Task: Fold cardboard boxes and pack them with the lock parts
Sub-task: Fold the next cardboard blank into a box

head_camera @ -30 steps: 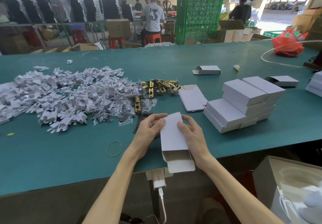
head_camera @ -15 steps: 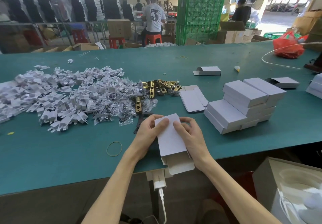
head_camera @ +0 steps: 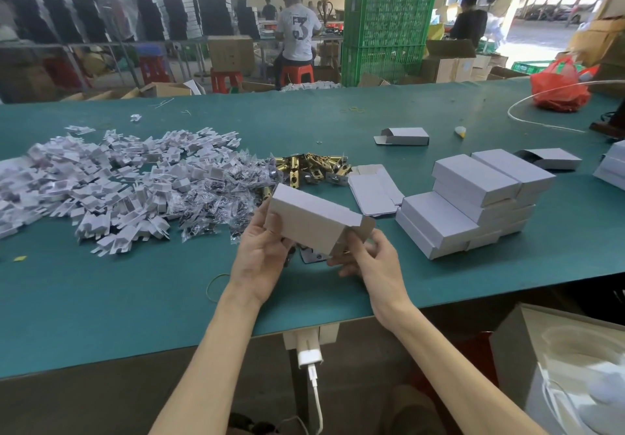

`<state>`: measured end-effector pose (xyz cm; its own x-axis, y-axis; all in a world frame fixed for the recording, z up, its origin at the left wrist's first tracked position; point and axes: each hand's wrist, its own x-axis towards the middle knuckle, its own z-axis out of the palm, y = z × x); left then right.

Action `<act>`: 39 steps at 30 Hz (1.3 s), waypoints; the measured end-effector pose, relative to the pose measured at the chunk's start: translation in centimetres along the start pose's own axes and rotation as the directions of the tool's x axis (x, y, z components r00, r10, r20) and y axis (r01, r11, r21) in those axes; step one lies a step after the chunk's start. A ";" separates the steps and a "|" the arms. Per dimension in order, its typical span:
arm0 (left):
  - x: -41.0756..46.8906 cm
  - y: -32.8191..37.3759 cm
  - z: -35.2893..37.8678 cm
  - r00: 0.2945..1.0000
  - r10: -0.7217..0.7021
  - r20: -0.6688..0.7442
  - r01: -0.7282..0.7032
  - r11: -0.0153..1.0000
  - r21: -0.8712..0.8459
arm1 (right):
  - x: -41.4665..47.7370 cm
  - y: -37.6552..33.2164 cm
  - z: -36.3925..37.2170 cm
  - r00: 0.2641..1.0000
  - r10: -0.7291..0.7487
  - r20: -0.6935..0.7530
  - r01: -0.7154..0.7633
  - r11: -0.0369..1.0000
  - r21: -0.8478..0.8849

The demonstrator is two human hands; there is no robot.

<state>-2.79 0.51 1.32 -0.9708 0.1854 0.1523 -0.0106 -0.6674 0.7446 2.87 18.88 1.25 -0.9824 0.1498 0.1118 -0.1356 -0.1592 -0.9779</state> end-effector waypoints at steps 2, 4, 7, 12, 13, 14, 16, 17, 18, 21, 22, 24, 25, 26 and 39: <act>-0.1 -0.1 0.4 1.000 0.008 0.006 -0.007 1.000 -0.015 | 0.1 0.0 -0.3 0.996 0.042 -0.079 -0.033 0.992 0.119; -0.1 -0.4 0.6 0.999 0.032 -0.031 -0.032 0.999 0.011 | 0.2 0.0 -0.5 0.988 0.073 -0.133 -0.043 0.976 0.215; -0.1 -0.8 0.9 0.997 0.073 -0.040 -0.069 0.993 0.095 | 0.4 -0.1 -0.5 0.988 0.092 -0.128 -0.048 0.950 0.308; -0.6 -0.8 1.3 0.996 0.061 0.059 -0.072 0.977 0.202 | 0.4 -0.6 -0.5 0.987 0.106 -0.119 -0.056 0.931 0.361; -0.6 -0.8 1.3 0.995 0.050 0.091 -0.070 0.970 0.235 | 0.4 -0.6 -0.7 0.985 0.120 -0.126 -0.063 0.920 0.387; -0.7 -0.8 1.3 0.992 0.031 0.124 -0.063 0.962 0.265 | 0.4 -0.6 -0.8 0.982 0.138 -0.130 -0.074 0.910 0.409; -0.9 -0.7 1.3 0.982 -0.028 0.186 -0.031 0.951 0.308 | 0.4 -0.6 -0.9 0.975 0.178 -0.132 -0.105 0.895 0.433; -1.0 -0.7 1.4 0.974 -0.065 0.219 -0.009 0.947 0.320 | 0.4 -0.7 -0.9 0.971 0.197 -0.133 -0.121 0.892 0.435; -1.0 -0.7 1.4 0.963 -0.097 0.252 0.010 0.945 0.326 | 0.4 -0.7 -0.9 0.969 0.211 -0.131 -0.134 0.888 0.439; -1.1 -0.4 1.4 0.948 -0.147 0.284 0.083 0.971 0.226 | 0.5 -0.6 -1.3 0.964 0.244 -0.109 -0.167 0.869 0.467; -1.0 -0.3 1.3 0.950 -0.154 0.271 0.111 0.980 0.166 | 0.6 -0.6 -1.5 0.963 0.249 -0.101 -0.173 0.863 0.474; -0.9 -0.1 1.3 0.961 -0.167 0.220 0.155 0.986 0.068 | 0.6 -0.5 -1.6 0.966 0.244 -0.082 -0.178 0.862 0.474; -0.8 0.0 1.4 0.971 -0.163 0.175 0.154 0.986 0.063 | 0.6 -0.4 -1.6 0.970 0.233 -0.071 -0.176 0.872 0.458; -0.7 -0.1 1.5 0.982 -0.148 0.119 0.139 0.987 0.081 | 0.6 -0.4 -1.5 0.975 0.216 -0.062 -0.169 0.888 0.427; 0.1 -0.9 1.1 0.986 -0.050 -0.161 0.083 0.974 0.209 | 0.4 0.5 -1.2 0.994 0.105 -0.013 -0.102 0.985 0.139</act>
<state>-2.57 1.91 1.40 -0.9950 0.0998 0.0084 -0.0412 -0.4839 0.8742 2.54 20.08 0.58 -0.9895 0.1445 0.0067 -0.0513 -0.3073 -0.9502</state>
